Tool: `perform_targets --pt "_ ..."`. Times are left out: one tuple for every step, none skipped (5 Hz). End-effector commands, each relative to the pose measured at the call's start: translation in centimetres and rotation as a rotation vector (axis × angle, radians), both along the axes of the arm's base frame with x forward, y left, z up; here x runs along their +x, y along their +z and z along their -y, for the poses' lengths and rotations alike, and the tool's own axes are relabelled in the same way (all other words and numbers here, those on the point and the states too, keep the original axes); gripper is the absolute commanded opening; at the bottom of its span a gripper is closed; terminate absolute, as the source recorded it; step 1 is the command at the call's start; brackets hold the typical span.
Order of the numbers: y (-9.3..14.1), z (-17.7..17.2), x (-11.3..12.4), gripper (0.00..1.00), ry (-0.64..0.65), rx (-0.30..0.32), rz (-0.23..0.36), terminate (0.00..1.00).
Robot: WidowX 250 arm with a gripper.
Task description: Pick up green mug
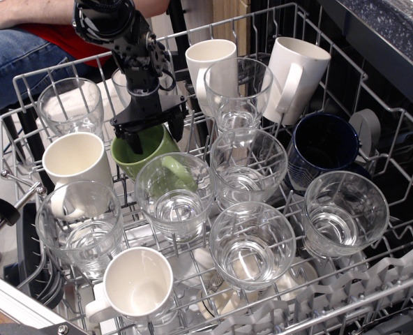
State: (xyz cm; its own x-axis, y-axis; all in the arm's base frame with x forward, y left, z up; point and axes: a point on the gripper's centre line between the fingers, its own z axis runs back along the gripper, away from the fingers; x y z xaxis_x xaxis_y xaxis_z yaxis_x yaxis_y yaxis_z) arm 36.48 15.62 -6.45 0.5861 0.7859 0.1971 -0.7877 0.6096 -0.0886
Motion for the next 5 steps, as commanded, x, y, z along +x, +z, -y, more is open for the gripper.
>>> perform_targets --pt "0.6 0.1 0.5 0.00 0.051 -0.001 0.040 0.00" --pt "-0.1 0.6 0.7 0.00 0.072 0.012 0.059 0.00" --pt "-0.1 0.6 0.7 0.00 0.071 0.012 0.068 0.00" --pt "1.0 0.7 1.4 0.00 0.053 0.021 0.047 0.00" --pt "3.1 0.8 2.4 0.00 0.039 0.004 0.021 0.00"
